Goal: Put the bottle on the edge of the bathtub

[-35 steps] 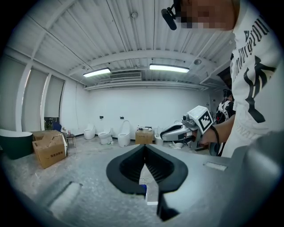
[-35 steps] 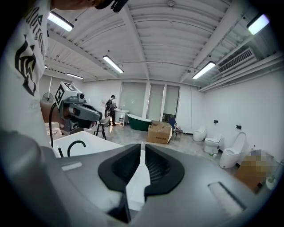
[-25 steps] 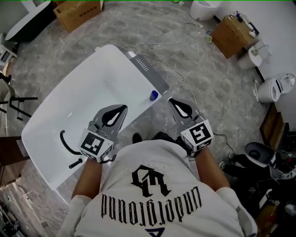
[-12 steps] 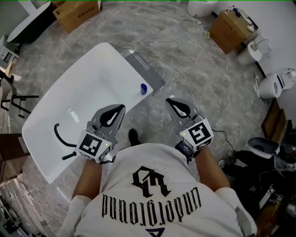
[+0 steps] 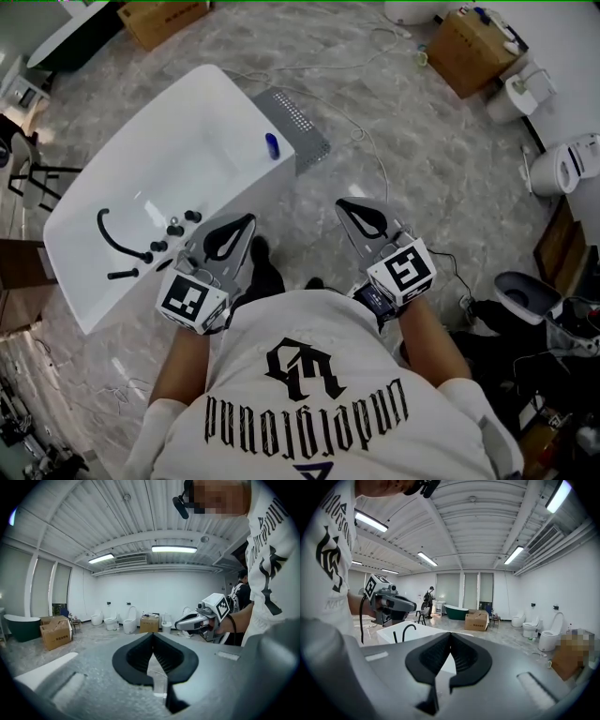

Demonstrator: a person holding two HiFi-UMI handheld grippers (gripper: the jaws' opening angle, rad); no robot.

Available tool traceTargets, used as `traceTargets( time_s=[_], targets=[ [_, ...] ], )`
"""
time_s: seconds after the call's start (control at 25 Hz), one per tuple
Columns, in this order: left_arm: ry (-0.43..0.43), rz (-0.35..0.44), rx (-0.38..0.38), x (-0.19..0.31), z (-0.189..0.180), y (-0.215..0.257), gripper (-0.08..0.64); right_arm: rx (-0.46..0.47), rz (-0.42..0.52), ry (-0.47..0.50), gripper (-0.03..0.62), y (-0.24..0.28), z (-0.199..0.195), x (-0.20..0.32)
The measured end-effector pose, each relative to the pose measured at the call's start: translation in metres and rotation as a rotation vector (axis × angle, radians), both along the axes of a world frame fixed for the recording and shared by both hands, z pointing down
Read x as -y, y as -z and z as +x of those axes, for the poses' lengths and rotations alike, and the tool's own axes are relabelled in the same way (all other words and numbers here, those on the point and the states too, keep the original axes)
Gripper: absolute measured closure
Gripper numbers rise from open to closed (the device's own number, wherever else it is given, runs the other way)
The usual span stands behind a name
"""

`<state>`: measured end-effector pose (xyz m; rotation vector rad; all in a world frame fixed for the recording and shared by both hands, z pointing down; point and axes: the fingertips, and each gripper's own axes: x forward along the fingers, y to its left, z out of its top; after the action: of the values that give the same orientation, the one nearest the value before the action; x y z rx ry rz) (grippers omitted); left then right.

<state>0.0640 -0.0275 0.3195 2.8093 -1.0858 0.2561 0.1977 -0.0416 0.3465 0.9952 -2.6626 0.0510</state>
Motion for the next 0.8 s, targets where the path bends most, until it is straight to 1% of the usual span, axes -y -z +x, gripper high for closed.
traceTargets(
  time_s=[0.2,0.36,0.48,0.64,0.8],
  targets=[
    [0.036,-0.031,0.039,-0.058,0.006,-0.007,0.552,0.009,-0.007,0.028,0.591,-0.006,0.016,-0.042],
    [0.059,-0.031,0.046,-0.088,-0.011,-0.005,0.552,0.026,-0.004,0.033,0.591,0.000,0.005,-0.067],
    [0.041,-0.023,0.056,-0.103,-0.011,0.002,0.552,0.035,0.002,0.018,0.591,0.005,0.002,-0.085],
    [0.016,-0.003,0.046,-0.124,-0.018,0.010,0.552,0.033,0.023,-0.003,0.591,0.014,-0.004,-0.111],
    [0.004,0.009,0.040,-0.152,-0.042,0.019,0.552,0.048,0.038,-0.034,0.591,0.026,-0.022,-0.139]
  ],
)
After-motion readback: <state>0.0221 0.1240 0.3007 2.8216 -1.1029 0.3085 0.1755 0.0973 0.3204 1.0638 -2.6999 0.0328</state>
